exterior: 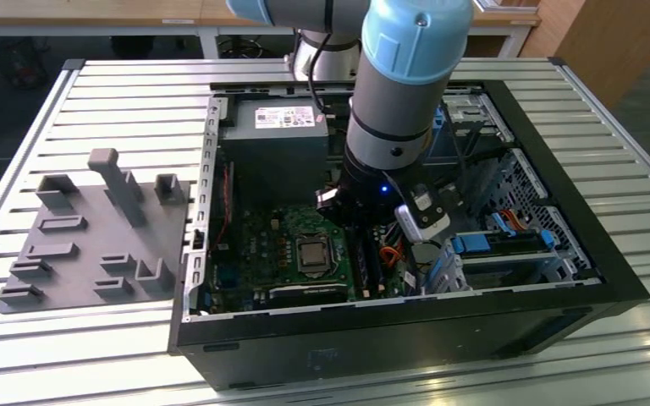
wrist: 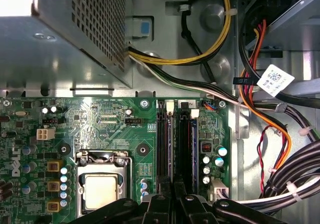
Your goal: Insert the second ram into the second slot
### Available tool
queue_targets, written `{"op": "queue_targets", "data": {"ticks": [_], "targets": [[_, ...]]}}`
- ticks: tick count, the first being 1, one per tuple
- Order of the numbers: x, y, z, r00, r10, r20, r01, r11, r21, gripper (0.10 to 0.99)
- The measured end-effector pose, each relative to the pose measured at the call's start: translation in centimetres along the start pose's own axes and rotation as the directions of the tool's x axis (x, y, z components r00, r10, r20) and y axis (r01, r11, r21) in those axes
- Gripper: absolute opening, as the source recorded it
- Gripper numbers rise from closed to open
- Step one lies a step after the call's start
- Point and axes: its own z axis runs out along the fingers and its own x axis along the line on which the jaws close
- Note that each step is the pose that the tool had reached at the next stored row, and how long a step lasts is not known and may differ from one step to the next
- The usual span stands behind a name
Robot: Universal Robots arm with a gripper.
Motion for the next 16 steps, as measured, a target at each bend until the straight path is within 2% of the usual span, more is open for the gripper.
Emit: {"op": "queue_targets", "data": {"ticks": [5, 12, 14, 15, 16], "targets": [[-0.01, -0.02, 0.41, 1.0000, 0.000, 0.0000, 0.000, 1.0000, 0.000, 0.137], [-0.01, -0.02, 0.46, 1.0000, 0.000, -0.0001, 0.000, 1.0000, 0.000, 0.137], [-0.01, -0.02, 0.46, 1.0000, 0.000, -0.0001, 0.000, 1.0000, 0.000, 0.149], [-0.01, -0.02, 0.46, 1.0000, 0.000, 0.0000, 0.000, 1.0000, 0.000, 0.212], [-0.01, -0.02, 0.46, 1.0000, 0.000, -0.0001, 0.000, 1.0000, 0.000, 0.212]]}}
